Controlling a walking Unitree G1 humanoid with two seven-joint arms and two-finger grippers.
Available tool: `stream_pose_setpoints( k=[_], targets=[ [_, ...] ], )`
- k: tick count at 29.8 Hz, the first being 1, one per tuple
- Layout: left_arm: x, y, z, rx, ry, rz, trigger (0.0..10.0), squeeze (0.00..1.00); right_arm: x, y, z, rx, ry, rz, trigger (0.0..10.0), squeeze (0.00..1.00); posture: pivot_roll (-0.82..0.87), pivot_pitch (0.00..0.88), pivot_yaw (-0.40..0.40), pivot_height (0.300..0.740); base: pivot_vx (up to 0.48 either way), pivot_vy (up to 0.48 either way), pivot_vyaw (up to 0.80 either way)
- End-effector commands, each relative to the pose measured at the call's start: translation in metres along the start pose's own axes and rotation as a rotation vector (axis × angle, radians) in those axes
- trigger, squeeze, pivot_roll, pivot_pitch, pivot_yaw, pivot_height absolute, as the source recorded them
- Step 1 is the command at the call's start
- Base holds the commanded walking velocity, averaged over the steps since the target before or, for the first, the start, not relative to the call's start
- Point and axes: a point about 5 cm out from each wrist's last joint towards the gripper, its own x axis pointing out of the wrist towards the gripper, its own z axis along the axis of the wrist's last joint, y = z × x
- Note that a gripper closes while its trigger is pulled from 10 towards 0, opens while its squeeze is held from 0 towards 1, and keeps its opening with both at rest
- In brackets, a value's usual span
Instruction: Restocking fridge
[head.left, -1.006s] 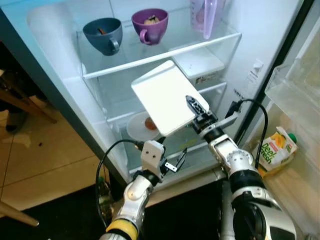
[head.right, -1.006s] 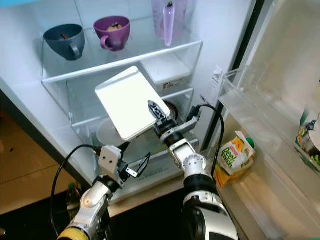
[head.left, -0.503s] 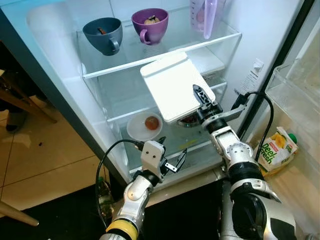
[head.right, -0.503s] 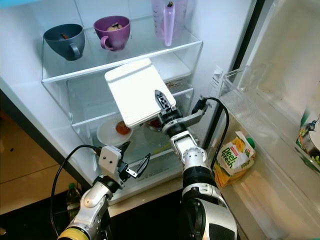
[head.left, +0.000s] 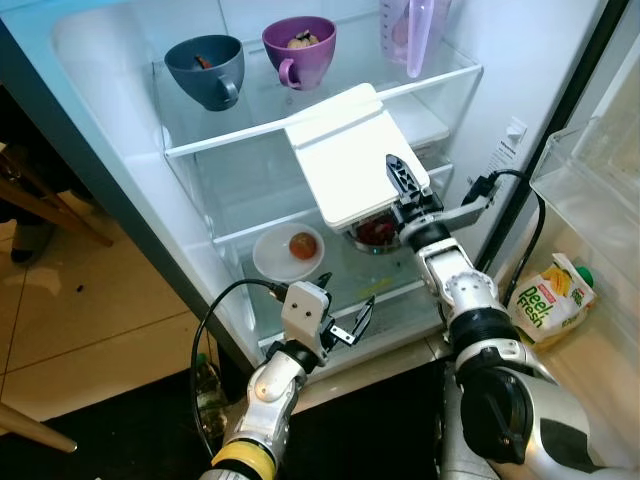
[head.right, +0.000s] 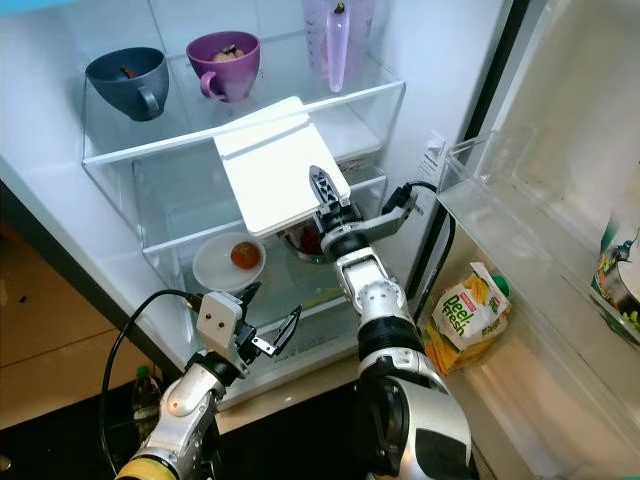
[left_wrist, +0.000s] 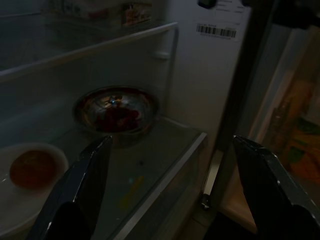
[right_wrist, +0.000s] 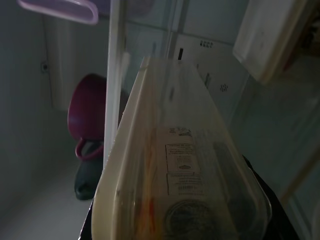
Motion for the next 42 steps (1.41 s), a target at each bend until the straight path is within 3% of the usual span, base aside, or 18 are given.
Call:
stream_pose_setpoints(
  k=[1, 9, 24, 34, 42],
  targets=[
    [-0.003, -0.004, -0.003, -0.020, 0.002, 0.003, 10.0, 0.00, 0.004, 0.004, 0.001, -0.001, -0.011, 0.008, 10.0, 0.00, -0.02, 0.174, 0.054, 0.471, 0.000, 0.000, 0.00],
    [-0.001, -0.005, 0.006, -0.018, -0.041, 0.007, 10.0, 0.00, 0.012, 0.011, 0.013, -0.011, -0.073, -0.008, 10.0, 0.00, -0.01, 0.196, 0.051, 0.471, 0.000, 0.000, 0.00],
    [0.010, 0.000, 0.049, 0.011, -0.203, 0.031, 10.0, 0.00, 0.021, 0.020, 0.041, -0.031, -0.205, -0.103, 10.0, 0.00, 0.01, 0.231, 0.051, 0.471, 0.000, 0.000, 0.00],
    [0.004, -0.002, 0.061, 0.015, -0.230, 0.032, 10.0, 0.00, 0.030, 0.032, 0.052, -0.098, -0.243, -0.175, 10.0, 0.00, 0.04, 0.274, 0.057, 0.471, 0.000, 0.000, 0.00],
    [-0.003, -0.008, 0.068, 0.008, -0.224, 0.032, 10.0, 0.00, 0.037, 0.046, 0.059, -0.089, -0.272, -0.168, 10.0, 0.00, 0.07, 0.307, 0.062, 0.471, 0.000, 0.000, 0.00]
  ],
)
